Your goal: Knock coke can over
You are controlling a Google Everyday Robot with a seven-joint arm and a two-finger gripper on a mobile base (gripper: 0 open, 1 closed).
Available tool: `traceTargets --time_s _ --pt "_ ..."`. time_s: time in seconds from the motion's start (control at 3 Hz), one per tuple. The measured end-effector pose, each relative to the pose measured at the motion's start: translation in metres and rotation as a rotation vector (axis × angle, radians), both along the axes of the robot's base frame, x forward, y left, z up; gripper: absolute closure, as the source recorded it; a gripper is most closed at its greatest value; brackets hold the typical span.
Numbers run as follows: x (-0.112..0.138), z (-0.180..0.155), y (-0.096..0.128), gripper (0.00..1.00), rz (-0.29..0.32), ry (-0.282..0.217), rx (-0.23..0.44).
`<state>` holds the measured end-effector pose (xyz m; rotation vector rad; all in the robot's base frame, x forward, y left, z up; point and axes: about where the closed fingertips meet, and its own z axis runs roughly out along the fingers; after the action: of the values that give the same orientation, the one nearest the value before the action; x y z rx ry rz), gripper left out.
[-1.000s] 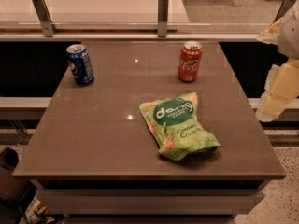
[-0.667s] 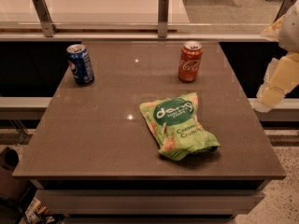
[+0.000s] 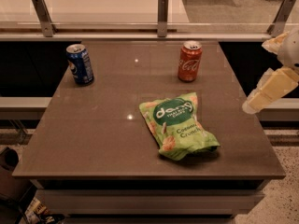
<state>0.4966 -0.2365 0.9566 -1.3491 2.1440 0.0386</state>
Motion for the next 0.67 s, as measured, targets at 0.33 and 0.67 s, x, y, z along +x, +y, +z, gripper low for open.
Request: traceTargets --time_s 0.33,0.67 --pt "0.004 -0.028 -0.004 0.0 -0.006 -0.087 0.158" --pt "0.029 -0.029 -0.005 0.0 -0.017 -0.224 0.325"
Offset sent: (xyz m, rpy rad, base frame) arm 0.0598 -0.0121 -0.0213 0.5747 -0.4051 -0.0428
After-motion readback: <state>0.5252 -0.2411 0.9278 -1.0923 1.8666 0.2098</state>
